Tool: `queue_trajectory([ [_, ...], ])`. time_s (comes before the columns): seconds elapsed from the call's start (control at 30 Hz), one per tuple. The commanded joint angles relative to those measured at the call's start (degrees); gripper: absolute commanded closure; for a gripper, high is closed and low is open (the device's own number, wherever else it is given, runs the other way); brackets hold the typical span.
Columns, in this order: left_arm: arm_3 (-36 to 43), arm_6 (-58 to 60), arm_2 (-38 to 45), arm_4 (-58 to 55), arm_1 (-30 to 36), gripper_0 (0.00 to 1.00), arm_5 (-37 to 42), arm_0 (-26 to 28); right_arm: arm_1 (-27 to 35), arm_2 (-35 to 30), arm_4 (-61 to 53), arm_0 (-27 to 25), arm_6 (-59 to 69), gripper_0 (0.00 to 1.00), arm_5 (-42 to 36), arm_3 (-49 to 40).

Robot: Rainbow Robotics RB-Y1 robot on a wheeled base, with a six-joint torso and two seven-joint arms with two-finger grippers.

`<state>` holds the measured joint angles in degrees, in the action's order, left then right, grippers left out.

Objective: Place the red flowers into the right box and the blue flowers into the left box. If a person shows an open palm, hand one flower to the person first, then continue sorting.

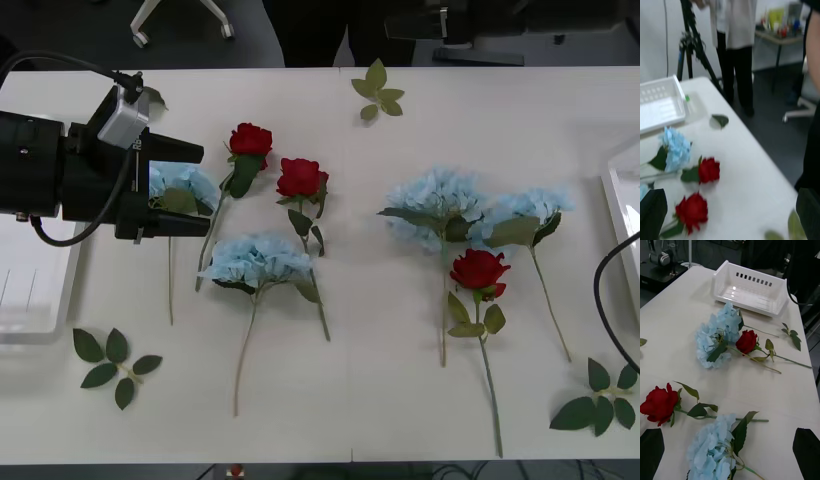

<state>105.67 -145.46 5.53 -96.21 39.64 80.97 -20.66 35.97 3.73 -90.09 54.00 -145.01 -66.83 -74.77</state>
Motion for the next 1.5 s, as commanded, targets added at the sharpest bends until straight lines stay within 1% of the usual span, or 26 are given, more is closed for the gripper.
queue_trajectory([
  [0.03, 0.94, -1.05, -0.35, -0.03, -0.18, 0.00, -0.63, 0.71, 3.67, 0.32, 6.33, 4.10, 10.53, 0.00, -4.71, -2.40],
  [0.17, 0.94, 1.85, -0.08, 2.87, -0.18, 0.00, -0.63, 0.71, 7.18, 1.11, 12.84, 4.10, 19.94, 0.00, -10.43, -5.30],
  [0.27, 1.03, 8.35, 0.27, 5.85, 0.26, 0.00, -0.63, 0.62, 10.43, 2.95, 16.53, 3.92, 27.41, 0.00, -16.14, -7.93],
  [0.43, 1.03, 20.48, 0.27, 12.45, 1.85, 0.00, -0.28, 0.62, 14.04, 3.39, 21.63, 3.13, 36.99, 0.00, -24.40, -10.31],
  [0.57, 1.64, 30.85, 2.29, 18.86, 2.37, 0.00, -0.46, 2.73, 16.94, 5.41, 25.32, 2.43, 42.00, 0.00, -27.92, -12.06],
  [0.63, 3.31, 37.45, 3.34, 26.33, 2.46, 0.00, -0.63, 5.01, 19.31, 8.05, 27.51, 1.29, 45.08, 0.00, -27.48, -14.44],
  [0.67, 3.75, 38.68, 3.61, 27.92, 2.81, 0.00, -0.63, 5.54, 19.93, 8.67, 28.04, 0.76, 45.78, 0.00, -27.13, -15.05],
  [0.73, 5.42, 45.62, 4.22, 33.98, 3.78, 0.00, -1.07, 8.18, 21.77, 10.60, 30.50, -1.70, 48.94, 0.00, -25.10, -18.92],
  [0.83, 6.65, 54.41, 4.22, 39.43, 5.10, 0.00, -2.57, 11.69, 23.88, 10.86, 32.52, -6.36, 52.37, 0.00, -21.59, -23.31],
  [0.93, 7.27, 62.06, 4.05, 44.97, 4.75, 0.00, -4.06, 14.15, 25.46, 10.86, 34.02, -10.58, 55.01, 0.00, -18.78, -26.39],
  [0.97, 7.27, 63.29, 3.70, 46.11, 4.57, 0.00, -4.33, 14.42, 25.64, 10.86, 34.19, -11.28, 55.53, 0.00, -18.25, -26.83],
  [1.07, 7.18, 68.56, 2.11, 52.44, 2.11, 0.00, -4.59, 14.42, 27.13, 10.86, 34.19, -14.71, 57.56, 0.00, -15.26, -27.71],
  [1.13, 7.00, 71.99, 0.18, 58.33, -0.35, 0.00, -4.68, 13.45, 27.75, 10.86, 34.11, -17.08, 57.82, 0.00, -13.24, -27.71],
  [1.23, 4.89, 76.65, -3.69, 67.47, -3.52, 0.00, -4.68, 11.25, 28.36, 10.86, 34.28, -20.25, 57.91, 0.00, -10.95, -27.71],
  [1.3, 2.17, 79.46, -7.12, 75.02, -6.15, 0.00, -4.77, 8.71, 29.33, 10.95, 34.28, -22.53, 57.91, 0.00, -9.37, -28.15],
  [1.4, -1.17, 81.74, -9.66, 79.16, -9.05, 0.00, -5.38, 5.89, 30.82, 11.30, 34.99, -25.26, 57.82, 0.00, -7.35, -29.29],
  [1.5, -3.54, 81.48, -10.98, 80.74, -10.90, 0.00, -5.64, 3.70, 31.70, 11.48, 36.57, -28.07, 57.82, 0.00, -6.03, -30.52],
])
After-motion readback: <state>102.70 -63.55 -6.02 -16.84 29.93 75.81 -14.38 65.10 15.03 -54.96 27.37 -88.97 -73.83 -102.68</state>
